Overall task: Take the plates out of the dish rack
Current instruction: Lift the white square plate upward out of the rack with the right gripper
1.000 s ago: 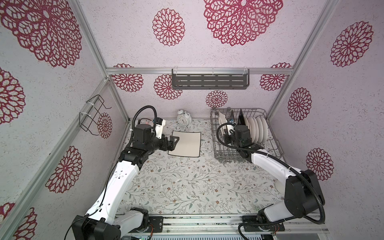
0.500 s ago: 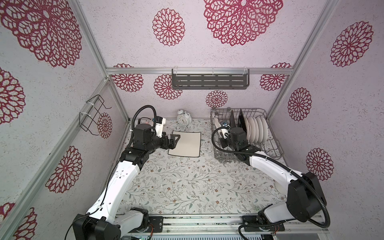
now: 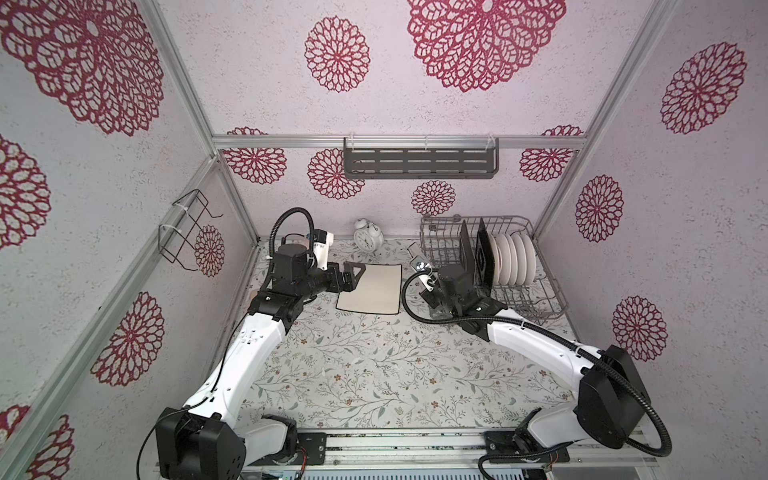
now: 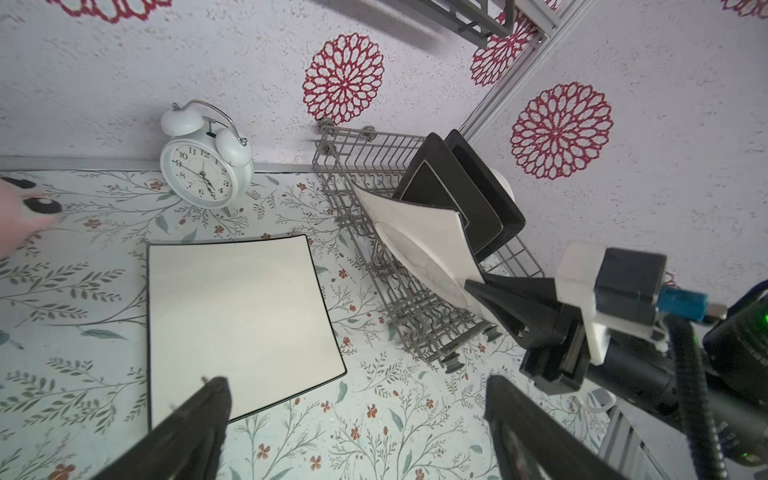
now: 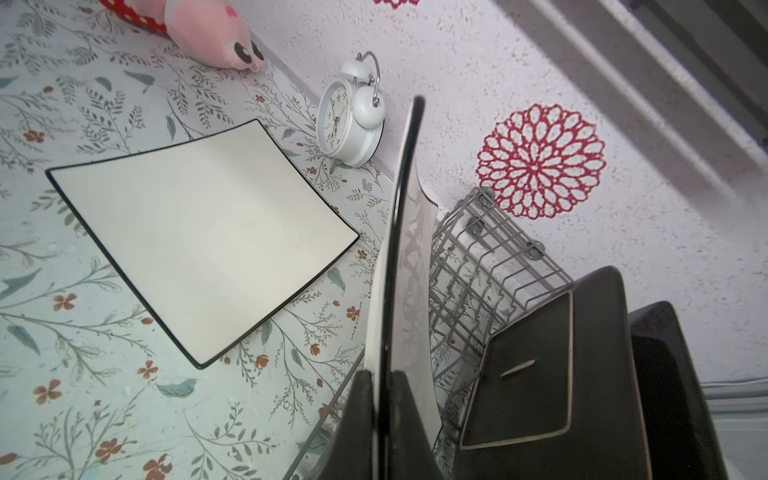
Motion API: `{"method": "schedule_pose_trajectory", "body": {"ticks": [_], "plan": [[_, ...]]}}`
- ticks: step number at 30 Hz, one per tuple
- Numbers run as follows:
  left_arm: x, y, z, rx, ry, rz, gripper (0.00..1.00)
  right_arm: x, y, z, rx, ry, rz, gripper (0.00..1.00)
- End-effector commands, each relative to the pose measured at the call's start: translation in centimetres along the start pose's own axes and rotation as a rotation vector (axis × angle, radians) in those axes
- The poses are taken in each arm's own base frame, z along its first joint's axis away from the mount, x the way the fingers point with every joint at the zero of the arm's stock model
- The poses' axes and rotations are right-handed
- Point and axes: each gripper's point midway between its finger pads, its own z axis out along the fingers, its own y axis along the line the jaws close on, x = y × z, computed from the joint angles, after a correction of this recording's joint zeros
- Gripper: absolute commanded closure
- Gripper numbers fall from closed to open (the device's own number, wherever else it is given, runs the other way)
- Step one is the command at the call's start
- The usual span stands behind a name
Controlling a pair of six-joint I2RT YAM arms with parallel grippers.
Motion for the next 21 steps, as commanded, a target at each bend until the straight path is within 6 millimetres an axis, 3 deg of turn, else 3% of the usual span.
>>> {"method": "schedule_pose_trajectory", "body": {"ticks": [1,8,16,21], "plan": [[-1.1,-0.7,0.5,0.093,-0.041,-0.078,0.03,-7.5,-3.1,-4.2,0.134,-0.236,-0.027,1.00],[-1.3,-1.3,2.2,0.239,-0.006,-0.193,0.02,-6.2,-1.1,-4.6,0.148,-0.195,-0.125,1.00],[-0.3,-1.5,5.9,0.418,0.082,-0.393,0.01,-4.6,-0.5,-4.5,0.224,-0.159,-0.222,1.00],[0.4,-0.3,8.3,0.450,0.101,-0.480,0.00,-4.3,0.0,-4.5,0.264,-0.159,-0.287,1.00]]}}
